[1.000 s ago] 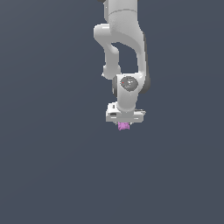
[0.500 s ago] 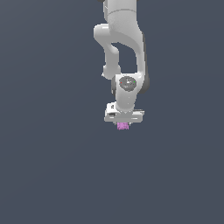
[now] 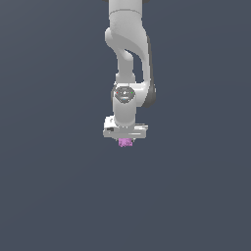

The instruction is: Pick up the object and move it to a goal position.

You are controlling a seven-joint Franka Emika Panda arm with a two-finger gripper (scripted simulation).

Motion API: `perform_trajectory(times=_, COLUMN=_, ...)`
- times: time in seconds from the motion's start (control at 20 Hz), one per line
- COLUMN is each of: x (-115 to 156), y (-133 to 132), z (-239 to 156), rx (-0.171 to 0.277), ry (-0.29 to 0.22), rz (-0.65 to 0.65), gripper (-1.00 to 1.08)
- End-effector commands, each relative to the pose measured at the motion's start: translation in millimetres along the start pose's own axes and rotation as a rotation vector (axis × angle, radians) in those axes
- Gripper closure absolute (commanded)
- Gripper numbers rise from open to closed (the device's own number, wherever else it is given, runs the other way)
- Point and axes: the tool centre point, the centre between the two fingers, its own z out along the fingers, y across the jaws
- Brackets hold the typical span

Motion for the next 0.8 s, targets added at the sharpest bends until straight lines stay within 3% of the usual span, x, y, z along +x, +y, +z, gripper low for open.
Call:
perform_trajectory(times=0.0, x=5, y=27, z=-2, rx=0.0, ry=0.0, rz=0.001, gripper=1.08)
perform_trajectory(times=0.4, x=18, y=91, z=-6, rx=0.0, ry=-0.001, rz=0.0, gripper=1.08)
perform_trajectory(times=0.75, x=23, y=108, z=-8, rx=0.0, ry=-0.001, rz=0.0, gripper=1.08)
